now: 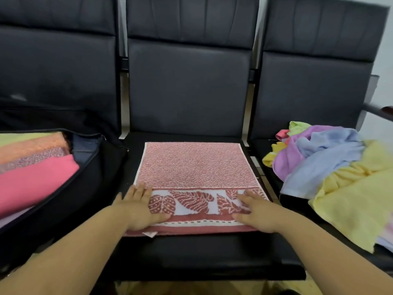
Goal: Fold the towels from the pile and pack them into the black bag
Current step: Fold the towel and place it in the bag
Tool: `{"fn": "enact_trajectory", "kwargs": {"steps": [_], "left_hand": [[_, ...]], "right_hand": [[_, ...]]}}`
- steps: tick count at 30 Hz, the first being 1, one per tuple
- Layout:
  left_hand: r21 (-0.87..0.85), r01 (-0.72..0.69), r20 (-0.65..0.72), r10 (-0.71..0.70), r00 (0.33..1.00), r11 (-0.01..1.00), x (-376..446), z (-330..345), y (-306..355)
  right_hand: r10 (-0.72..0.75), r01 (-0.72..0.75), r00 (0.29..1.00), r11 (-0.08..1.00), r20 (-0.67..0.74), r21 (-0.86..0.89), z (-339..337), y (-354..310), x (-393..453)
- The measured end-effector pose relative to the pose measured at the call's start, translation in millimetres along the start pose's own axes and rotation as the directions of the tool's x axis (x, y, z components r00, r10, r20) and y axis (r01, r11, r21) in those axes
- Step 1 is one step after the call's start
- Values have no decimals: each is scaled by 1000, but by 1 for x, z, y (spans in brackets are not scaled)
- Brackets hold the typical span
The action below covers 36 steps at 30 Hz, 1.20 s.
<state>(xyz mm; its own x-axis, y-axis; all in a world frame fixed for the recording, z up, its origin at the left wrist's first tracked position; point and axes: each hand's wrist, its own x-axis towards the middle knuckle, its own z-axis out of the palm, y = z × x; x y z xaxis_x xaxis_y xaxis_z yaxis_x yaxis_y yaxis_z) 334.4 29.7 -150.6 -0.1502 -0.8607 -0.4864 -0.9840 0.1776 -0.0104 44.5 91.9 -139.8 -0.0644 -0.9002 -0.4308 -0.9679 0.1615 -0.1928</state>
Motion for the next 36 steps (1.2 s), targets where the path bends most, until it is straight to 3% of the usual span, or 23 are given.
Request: {"fn": "enact_trajectory", "kwargs": {"steps": [5, 7, 10, 14, 18, 20, 24, 27, 32, 36], "left_hand": [[-153, 87, -274, -127, 953, 984, -10, 1, -19], [-286, 135, -323, -228, 918, 949, -14, 0, -23], [-495, 193, -175, -315, 933, 847, -20, -1, -27], [-619, 139, -99, -253, 962, 773, -21, 0, -23], [-750, 191, 45, -240, 970, 633, -24, -2, -29], [-778, 221, 136, -185, 973, 588, -28, -3, -36], [-819, 221, 170, -143, 975, 530, -31, -4, -48], [-870, 155, 114, -114, 987, 469, -33, -7, -52], [-969, -81, -92, -36, 995, 234, -50, -17, -50], [-964, -258, -257, -20, 966, -63, -77, -47, -50]], "right_hand": [[177, -151, 955, 980, -237, 127, 1, 18, -8], [283, -234, 928, 949, -242, 211, 1, 24, -9], [351, -285, 926, 893, -142, 347, 1, 27, -7], [347, -255, 930, 848, -124, 465, 4, 26, -4], [346, -227, 938, 569, 21, 791, 0, 24, -12], [329, -249, 941, 524, 76, 814, 0, 27, -14], [288, -250, 950, 482, 117, 840, -1, 29, -19], [215, -228, 966, 432, 146, 872, -3, 30, -25], [107, -78, 993, 285, 50, 955, -19, 32, -43], [21, 73, 997, 166, -78, 983, -57, 26, -76]]}}
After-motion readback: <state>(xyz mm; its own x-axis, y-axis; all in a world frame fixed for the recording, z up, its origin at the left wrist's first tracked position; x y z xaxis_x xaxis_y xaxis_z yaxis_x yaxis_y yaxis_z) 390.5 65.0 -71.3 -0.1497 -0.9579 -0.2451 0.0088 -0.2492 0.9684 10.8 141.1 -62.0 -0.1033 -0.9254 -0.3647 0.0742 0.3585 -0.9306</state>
